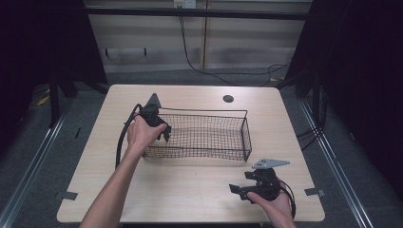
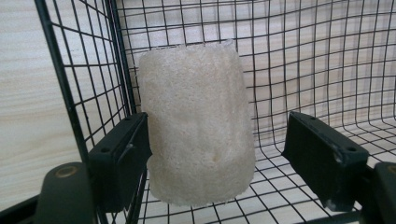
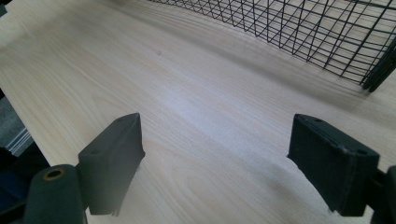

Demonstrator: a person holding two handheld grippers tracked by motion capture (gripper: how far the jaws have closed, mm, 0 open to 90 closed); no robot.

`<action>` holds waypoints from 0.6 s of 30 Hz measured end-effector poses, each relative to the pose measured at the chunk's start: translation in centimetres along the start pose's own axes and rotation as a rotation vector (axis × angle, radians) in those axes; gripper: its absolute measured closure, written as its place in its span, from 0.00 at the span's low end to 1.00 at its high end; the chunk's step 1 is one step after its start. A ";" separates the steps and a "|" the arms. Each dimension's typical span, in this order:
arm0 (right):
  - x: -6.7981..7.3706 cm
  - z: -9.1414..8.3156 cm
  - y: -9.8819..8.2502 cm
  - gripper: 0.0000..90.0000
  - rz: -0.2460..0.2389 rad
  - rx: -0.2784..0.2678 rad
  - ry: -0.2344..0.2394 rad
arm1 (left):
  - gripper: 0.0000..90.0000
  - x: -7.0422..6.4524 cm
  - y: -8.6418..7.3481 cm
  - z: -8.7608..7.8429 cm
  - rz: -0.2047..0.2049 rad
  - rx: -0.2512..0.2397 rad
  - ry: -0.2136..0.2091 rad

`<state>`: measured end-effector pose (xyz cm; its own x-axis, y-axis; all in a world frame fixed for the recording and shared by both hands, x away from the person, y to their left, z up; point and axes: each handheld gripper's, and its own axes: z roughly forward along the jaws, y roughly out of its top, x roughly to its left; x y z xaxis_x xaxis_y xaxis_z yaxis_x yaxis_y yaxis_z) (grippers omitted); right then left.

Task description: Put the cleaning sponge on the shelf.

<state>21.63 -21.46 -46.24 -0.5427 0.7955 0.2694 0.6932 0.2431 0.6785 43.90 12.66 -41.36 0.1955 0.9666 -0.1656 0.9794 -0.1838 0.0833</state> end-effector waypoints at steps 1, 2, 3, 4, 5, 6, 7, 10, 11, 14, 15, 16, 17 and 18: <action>0.0 0.0 0.0 0.19 0.000 -0.001 0.000 | 0.25 0.1 0.0 -0.1 -0.002 -0.012 0.000; 0.0 0.0 0.0 0.19 0.000 0.000 0.000 | 0.25 0.1 0.0 -0.3 -0.003 -0.017 -0.004; 0.0 0.0 0.0 0.19 0.000 0.000 0.000 | 0.25 0.1 0.0 -0.3 -0.003 -0.017 -0.004; 0.0 0.0 0.0 0.19 0.000 -0.001 0.000 | 0.25 0.2 0.0 -0.5 0.010 -0.016 -0.012; 0.0 0.0 0.0 0.19 0.000 -0.001 0.000 | 0.25 0.2 -0.1 -0.6 0.006 -0.033 -0.020; 0.0 0.0 0.0 0.19 -0.002 -0.003 0.001 | 0.25 0.2 -0.2 -0.7 0.005 -0.036 -0.026; 0.0 0.0 0.0 0.19 0.002 -0.001 -0.001 | 0.24 0.3 -0.2 -0.8 0.019 -0.031 -0.033; 0.0 -0.1 0.0 0.19 0.000 -0.004 -0.001 | 0.23 0.4 -0.5 -1.3 0.034 -0.048 -0.056; 0.0 -0.1 0.0 0.19 0.001 -0.004 -0.001 | 0.22 0.5 -0.6 -1.5 0.037 -0.053 -0.062; -0.1 -0.1 0.0 0.19 0.005 -0.005 -0.003 | 0.21 0.8 -0.9 -2.1 0.068 -0.066 -0.104; 0.0 -0.1 0.0 0.19 0.004 -0.005 -0.003 | 0.21 1.0 -0.9 -2.3 0.067 -0.078 -0.118; 0.0 -0.1 0.0 0.19 0.004 -0.005 -0.003 | 0.21 1.2 -1.0 -2.4 0.072 -0.087 -0.124; 0.0 -0.1 0.0 0.19 0.004 -0.006 -0.002 | 0.21 1.4 -1.1 -2.7 0.078 -0.100 -0.128; 0.0 -0.1 0.0 0.19 0.004 -0.006 -0.002 | 0.21 1.4 -1.1 -2.7 0.078 -0.100 -0.128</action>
<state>21.60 -21.55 -46.21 -0.5386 0.7979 0.2706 0.6928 0.2365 0.6812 42.97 14.67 -39.02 0.2819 0.9184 -0.2777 0.9524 -0.2327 0.1971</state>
